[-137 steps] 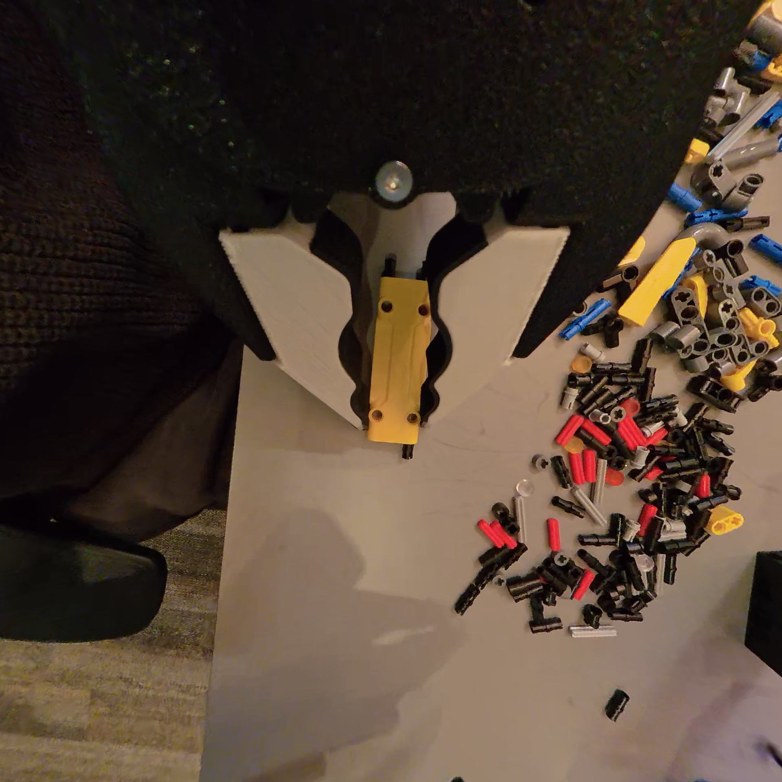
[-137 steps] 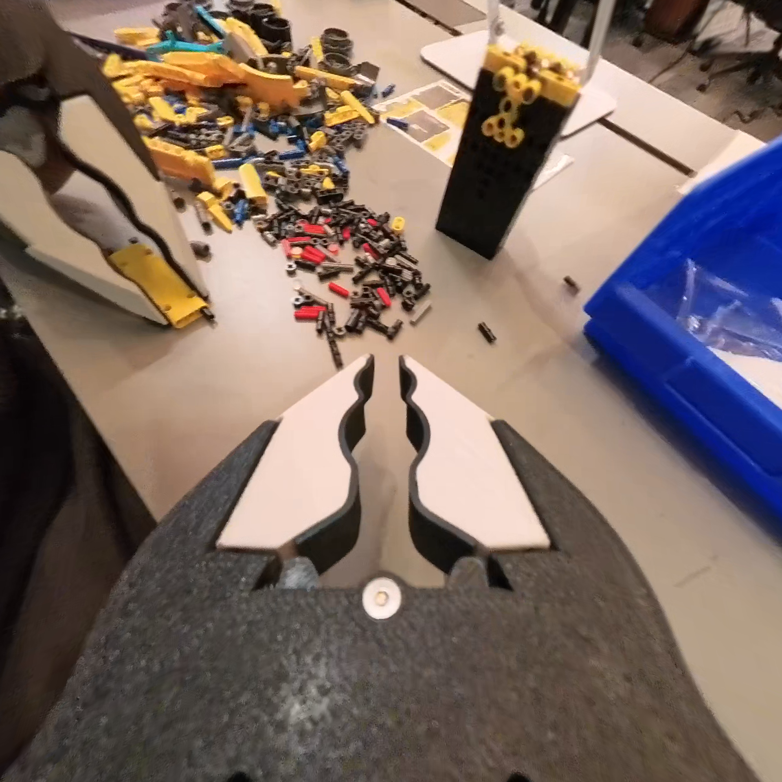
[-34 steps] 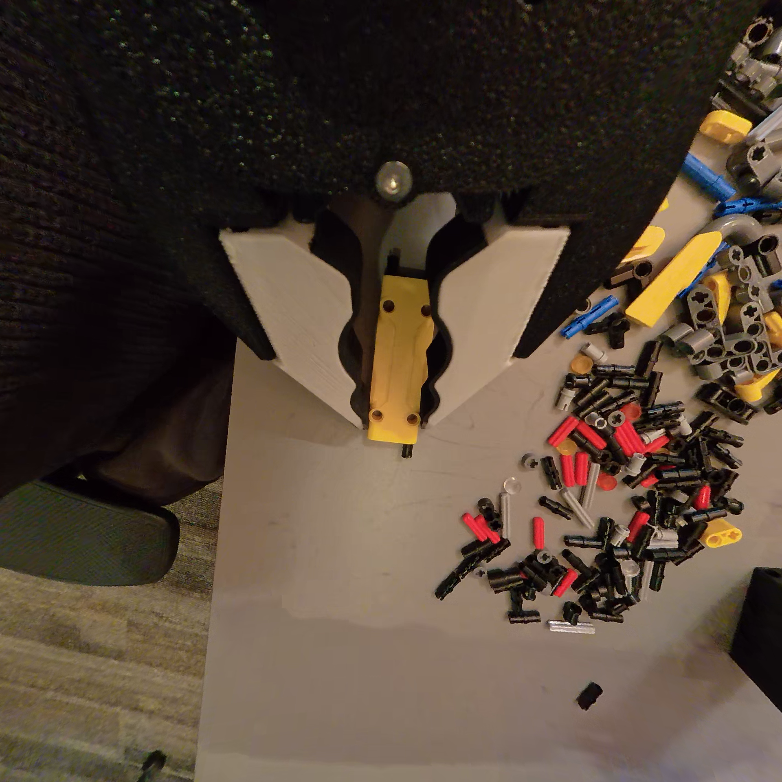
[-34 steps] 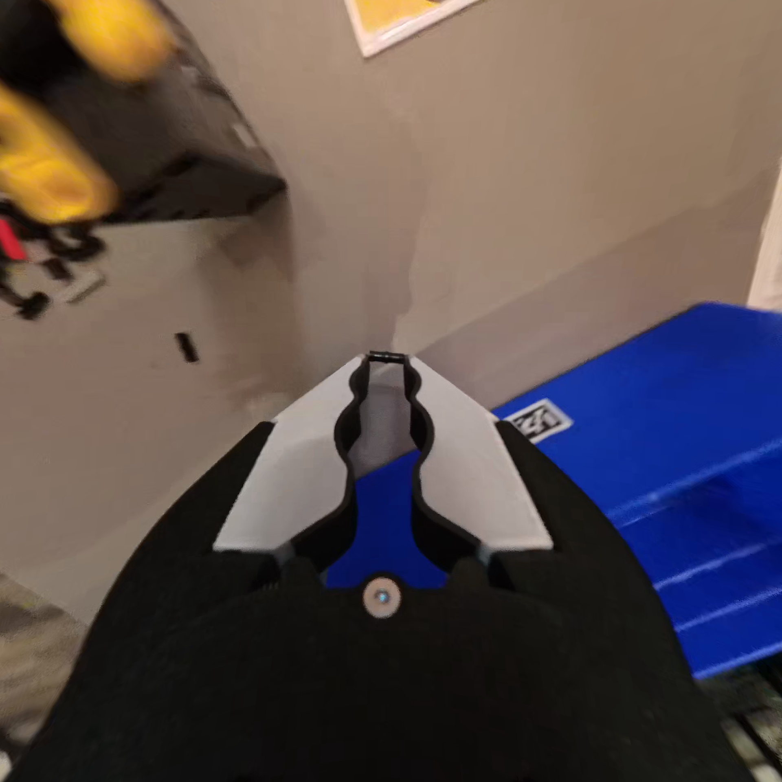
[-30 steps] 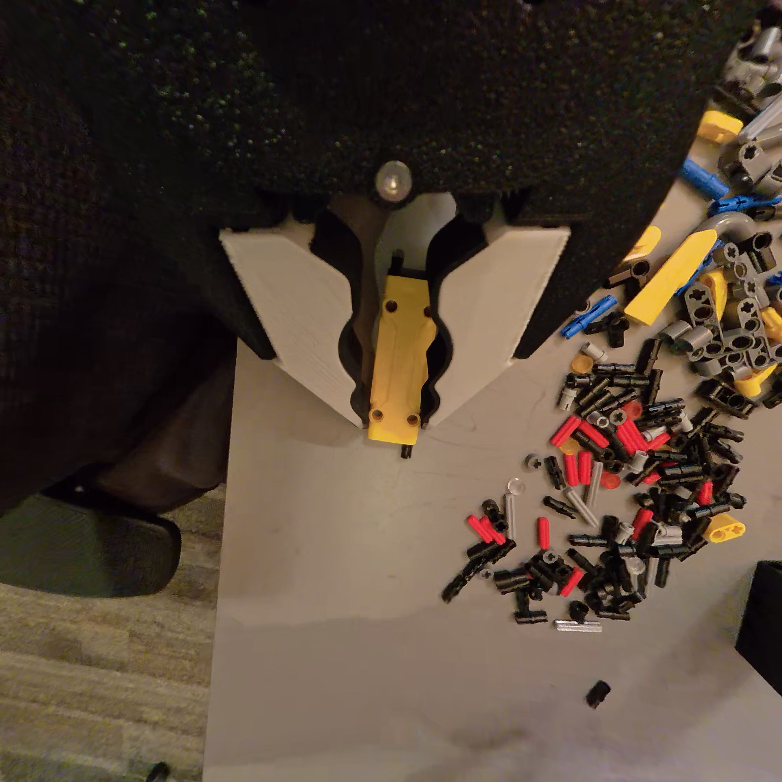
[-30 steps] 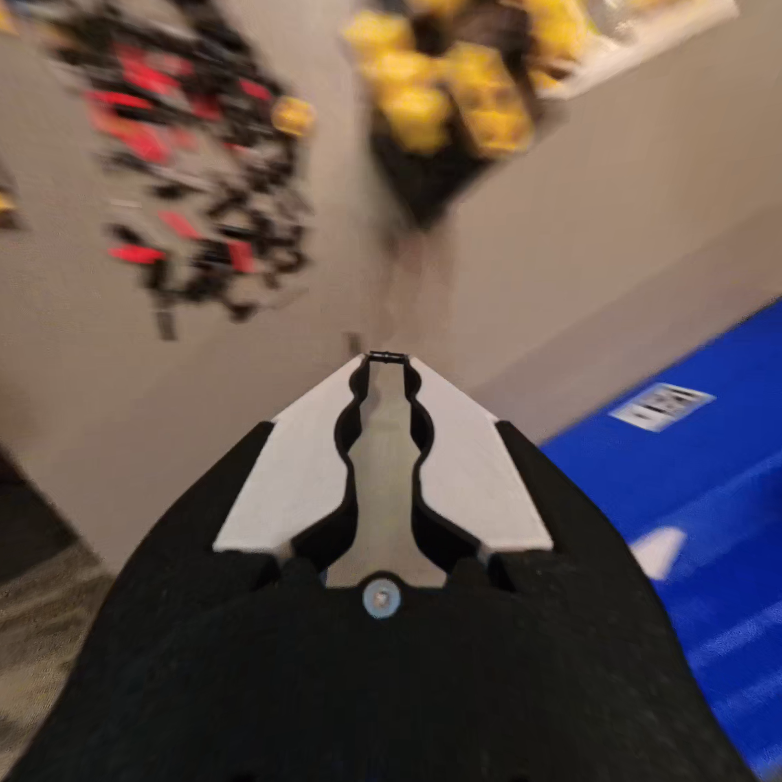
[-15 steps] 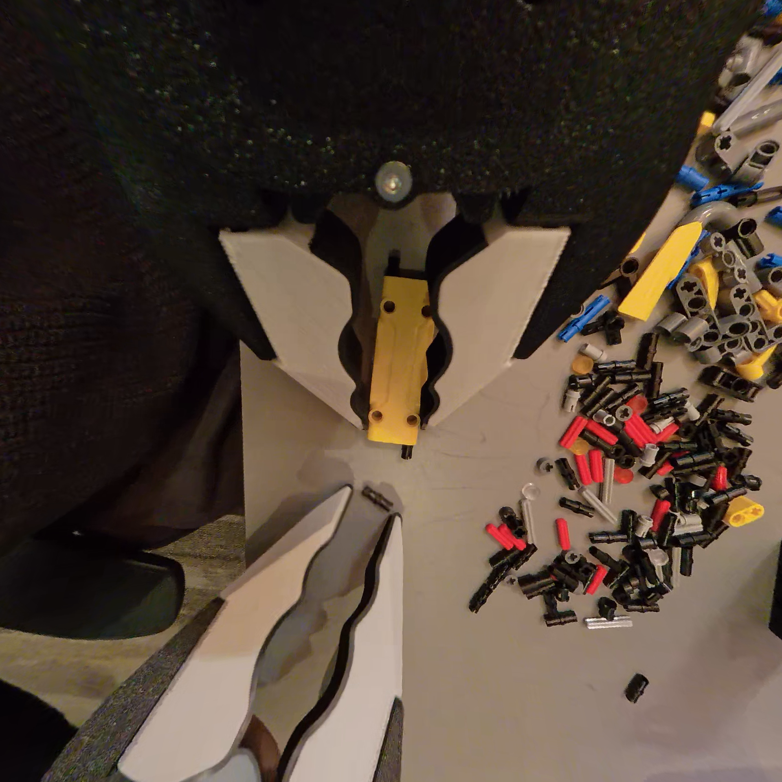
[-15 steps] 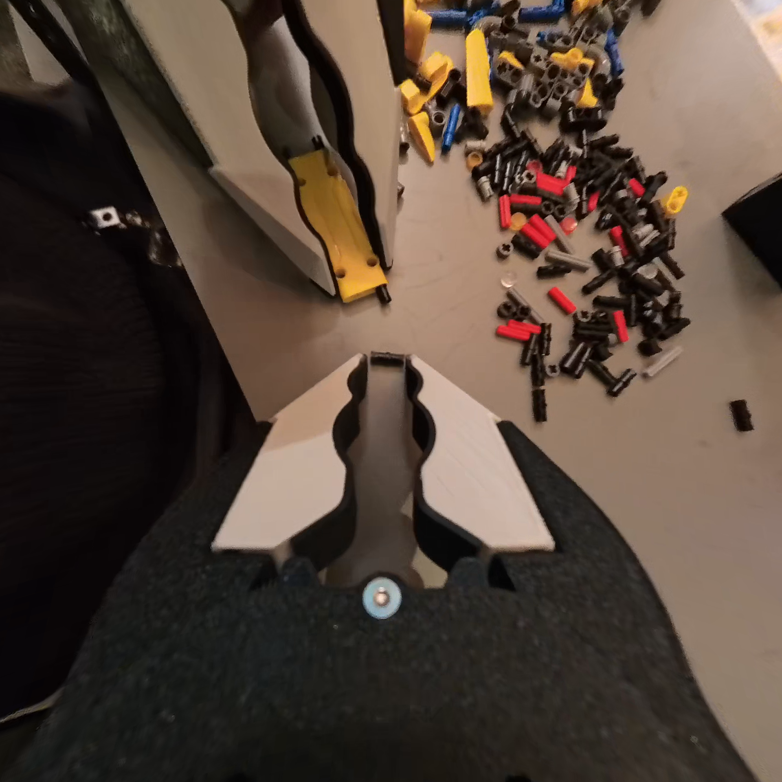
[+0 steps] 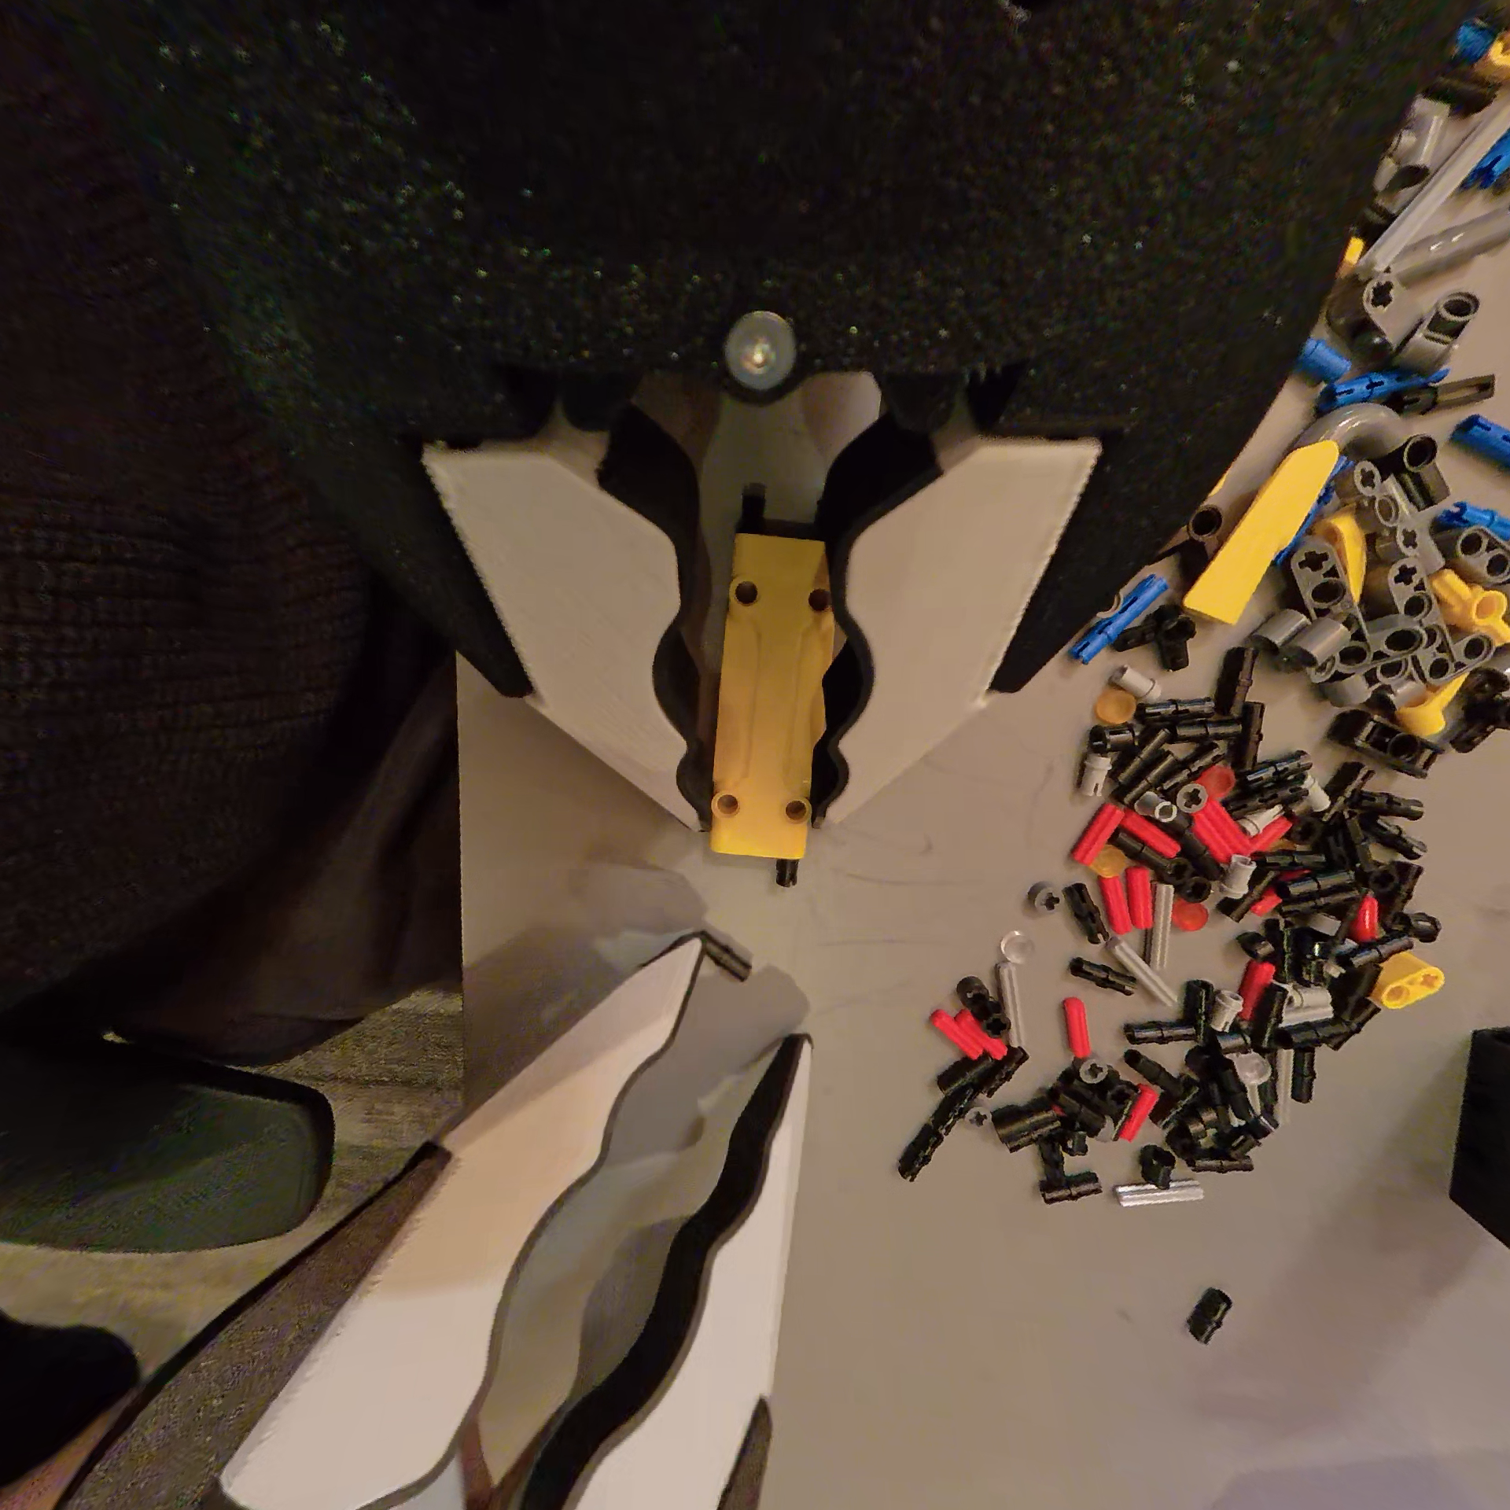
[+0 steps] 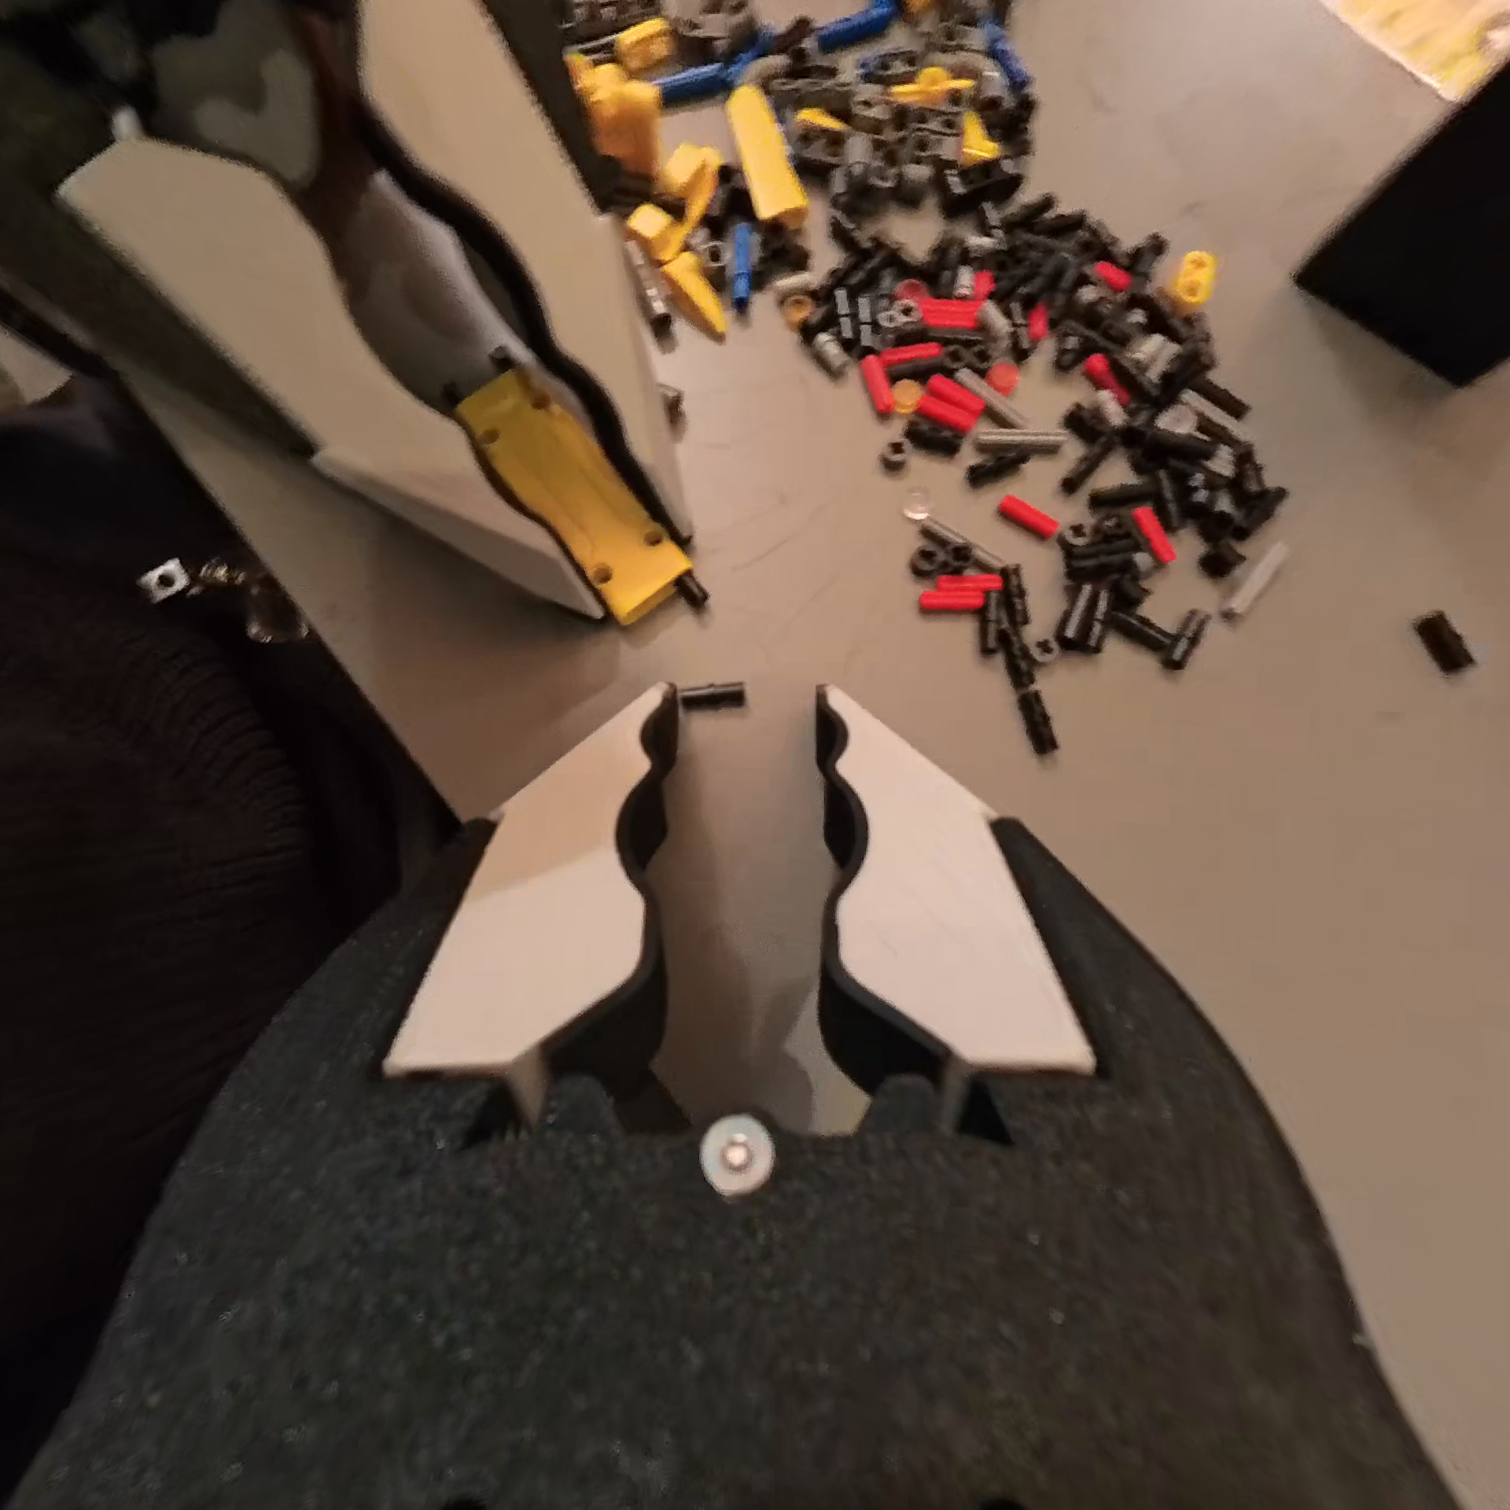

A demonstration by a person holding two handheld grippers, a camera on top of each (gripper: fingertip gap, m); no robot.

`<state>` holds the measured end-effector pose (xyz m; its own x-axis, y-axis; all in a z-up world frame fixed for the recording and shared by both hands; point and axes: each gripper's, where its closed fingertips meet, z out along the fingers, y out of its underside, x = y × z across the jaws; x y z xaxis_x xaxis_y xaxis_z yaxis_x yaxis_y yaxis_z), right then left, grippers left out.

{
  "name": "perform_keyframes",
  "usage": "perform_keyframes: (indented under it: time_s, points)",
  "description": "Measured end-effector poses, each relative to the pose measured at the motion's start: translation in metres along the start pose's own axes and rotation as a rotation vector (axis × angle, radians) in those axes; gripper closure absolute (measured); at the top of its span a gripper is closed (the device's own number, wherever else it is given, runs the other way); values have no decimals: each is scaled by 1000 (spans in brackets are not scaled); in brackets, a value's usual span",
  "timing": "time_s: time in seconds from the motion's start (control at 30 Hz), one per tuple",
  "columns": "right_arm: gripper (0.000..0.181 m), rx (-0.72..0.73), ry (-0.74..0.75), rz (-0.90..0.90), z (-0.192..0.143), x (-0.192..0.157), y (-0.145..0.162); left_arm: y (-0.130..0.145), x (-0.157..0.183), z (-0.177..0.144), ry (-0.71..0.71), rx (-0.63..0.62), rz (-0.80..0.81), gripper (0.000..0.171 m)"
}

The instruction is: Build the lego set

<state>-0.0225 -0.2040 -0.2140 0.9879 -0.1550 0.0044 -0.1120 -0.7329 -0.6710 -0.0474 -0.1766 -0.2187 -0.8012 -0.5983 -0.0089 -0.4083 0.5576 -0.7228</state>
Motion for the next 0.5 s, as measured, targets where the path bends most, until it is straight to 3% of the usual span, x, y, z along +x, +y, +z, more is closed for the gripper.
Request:
perform_keyframes:
  time_s: [0.17,0.3,0.4,0.5]
  points:
    - [147,164,36,186,-11,-10,-4,0,0,0,-12,0,-3,148]
    - [141,177,117,106,-21,-1,12,0,0,0,1,2,-16,148]
    - [137,155,24,-3,-19,-4,11,0,0,-1,11,2,-25,148]
    - [137,209,-213,-60,-15,-9,-9,0,0,0,16,3,-30,148]
